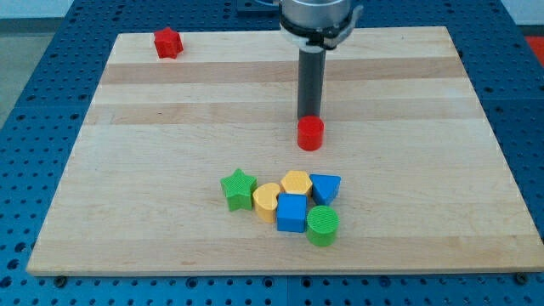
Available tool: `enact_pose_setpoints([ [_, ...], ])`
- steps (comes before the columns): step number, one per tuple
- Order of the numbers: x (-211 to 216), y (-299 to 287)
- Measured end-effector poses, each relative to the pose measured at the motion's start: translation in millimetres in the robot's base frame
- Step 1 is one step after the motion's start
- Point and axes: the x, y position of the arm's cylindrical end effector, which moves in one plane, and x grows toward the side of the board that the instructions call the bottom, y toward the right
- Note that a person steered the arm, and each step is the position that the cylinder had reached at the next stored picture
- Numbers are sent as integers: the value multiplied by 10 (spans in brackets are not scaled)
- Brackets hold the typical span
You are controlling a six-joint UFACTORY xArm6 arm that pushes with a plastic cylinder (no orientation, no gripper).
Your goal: Point your arm to the top left
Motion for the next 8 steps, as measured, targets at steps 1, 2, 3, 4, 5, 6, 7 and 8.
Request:
enact_pose_setpoints([
  [1, 293, 0],
  [2, 509, 0],
  [3, 554, 0],
  [4, 400, -88],
  [5, 230, -526],
  [6, 101, -1107],
  [7, -114, -1703],
  [8, -414, -2192],
])
